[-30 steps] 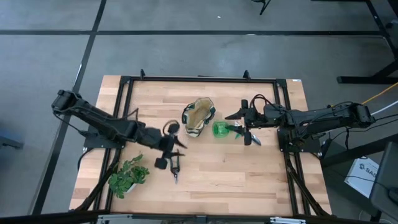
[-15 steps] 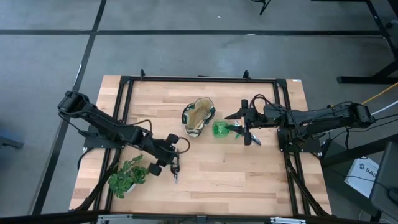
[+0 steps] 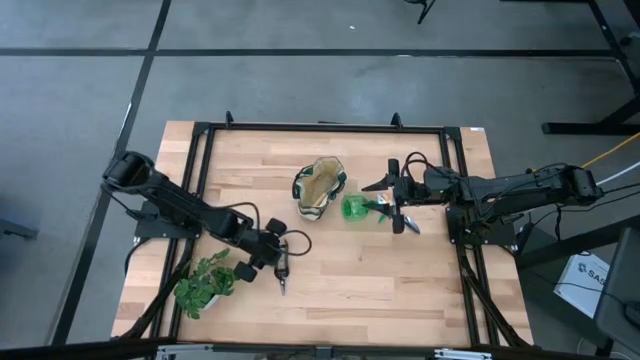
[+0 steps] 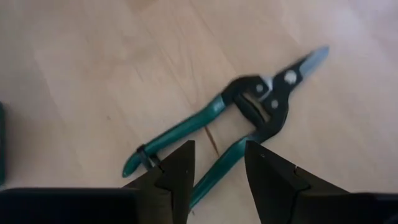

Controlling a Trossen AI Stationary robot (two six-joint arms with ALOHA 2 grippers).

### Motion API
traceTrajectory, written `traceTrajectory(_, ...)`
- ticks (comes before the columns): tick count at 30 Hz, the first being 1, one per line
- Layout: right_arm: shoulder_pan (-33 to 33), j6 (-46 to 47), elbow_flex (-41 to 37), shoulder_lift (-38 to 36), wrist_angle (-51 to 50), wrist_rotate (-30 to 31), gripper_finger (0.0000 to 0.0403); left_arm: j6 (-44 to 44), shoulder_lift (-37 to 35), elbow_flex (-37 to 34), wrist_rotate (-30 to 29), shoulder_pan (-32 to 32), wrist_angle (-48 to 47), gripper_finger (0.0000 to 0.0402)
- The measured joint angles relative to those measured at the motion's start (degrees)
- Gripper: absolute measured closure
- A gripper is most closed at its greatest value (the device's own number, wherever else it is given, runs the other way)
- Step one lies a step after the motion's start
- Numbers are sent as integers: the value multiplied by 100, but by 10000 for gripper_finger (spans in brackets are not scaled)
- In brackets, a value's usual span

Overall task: Pick & Place Garden tools in Gardening bag
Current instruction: Put the green shear scissor into the light brown gardening bag

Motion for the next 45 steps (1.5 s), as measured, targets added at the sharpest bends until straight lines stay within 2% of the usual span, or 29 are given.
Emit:
traceTrajectory(9, 0, 5, 0, 0, -269, 4, 204, 482, 526, 0, -164, 0, -78, 269)
traceTrajectory(16, 0, 44, 0, 0, -276, 2, 204, 131, 621, 22, -154, 8, -99, 274)
traceTrajectory(19, 0, 46, 0, 0, -289, 2, 204, -62, 623, 22, -48, 49, -109, 292)
traceTrajectory(28, 0, 63, 0, 0, -289, -2, 204, -515, 631, 13, 439, 247, -116, 379)
traceTrajectory(39, -2, 63, 0, 0, -289, -4, 204, -1314, 605, -2, 442, 254, -8, 379)
traceTrajectory(45, -2, 63, 0, 0, -289, -4, 204, -1617, 236, -33, 403, 216, -144, 379)
